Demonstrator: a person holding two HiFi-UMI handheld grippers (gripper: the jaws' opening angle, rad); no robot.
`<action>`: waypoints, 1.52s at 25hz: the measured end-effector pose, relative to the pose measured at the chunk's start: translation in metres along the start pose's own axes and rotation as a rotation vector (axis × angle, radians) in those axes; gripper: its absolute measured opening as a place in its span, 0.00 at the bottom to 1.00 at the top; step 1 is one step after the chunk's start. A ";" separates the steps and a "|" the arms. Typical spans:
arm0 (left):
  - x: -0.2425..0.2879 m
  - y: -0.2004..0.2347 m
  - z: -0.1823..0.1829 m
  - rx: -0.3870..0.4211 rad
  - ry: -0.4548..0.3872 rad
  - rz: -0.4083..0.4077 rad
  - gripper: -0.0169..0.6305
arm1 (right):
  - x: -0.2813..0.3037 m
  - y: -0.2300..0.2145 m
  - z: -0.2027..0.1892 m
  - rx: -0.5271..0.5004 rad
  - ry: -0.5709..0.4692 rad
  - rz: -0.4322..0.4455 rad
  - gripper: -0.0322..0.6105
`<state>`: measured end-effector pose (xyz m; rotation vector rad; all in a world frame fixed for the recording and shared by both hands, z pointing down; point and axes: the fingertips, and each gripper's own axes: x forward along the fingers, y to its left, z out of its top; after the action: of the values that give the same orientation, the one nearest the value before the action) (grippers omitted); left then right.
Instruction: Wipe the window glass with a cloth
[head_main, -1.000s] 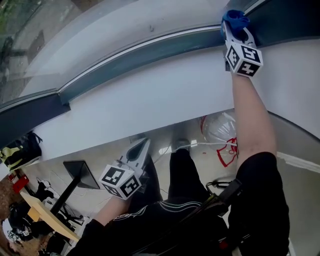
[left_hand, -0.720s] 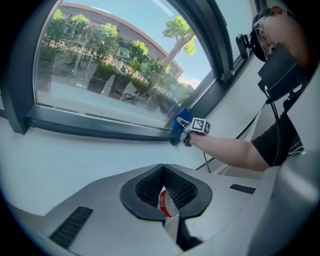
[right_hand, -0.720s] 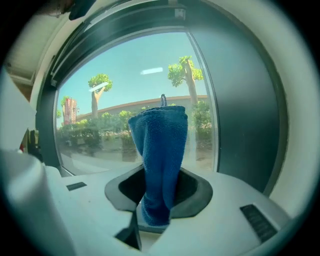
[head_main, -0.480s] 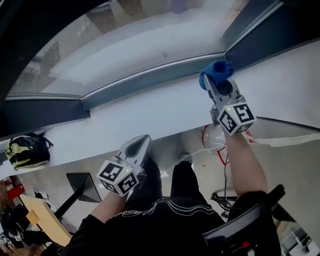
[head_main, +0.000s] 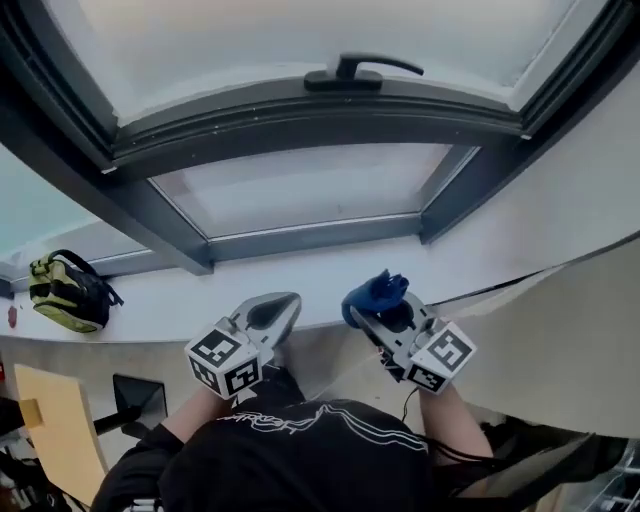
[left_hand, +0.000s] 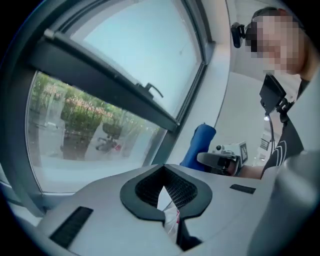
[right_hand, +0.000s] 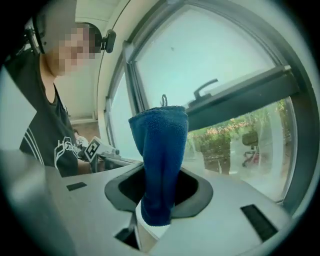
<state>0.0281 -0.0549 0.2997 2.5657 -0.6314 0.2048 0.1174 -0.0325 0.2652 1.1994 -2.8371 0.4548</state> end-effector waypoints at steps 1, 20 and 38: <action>-0.012 -0.016 0.012 0.030 -0.025 0.006 0.04 | -0.008 0.020 0.011 -0.022 -0.003 0.033 0.22; -0.111 -0.201 0.016 0.214 -0.069 -0.007 0.04 | -0.124 0.165 0.029 -0.024 -0.055 0.123 0.22; -0.115 -0.224 0.005 0.260 -0.028 -0.005 0.04 | -0.144 0.177 0.024 0.015 -0.119 0.139 0.22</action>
<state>0.0318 0.1622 0.1720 2.8230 -0.6449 0.2648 0.0955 0.1786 0.1767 1.0699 -3.0374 0.4239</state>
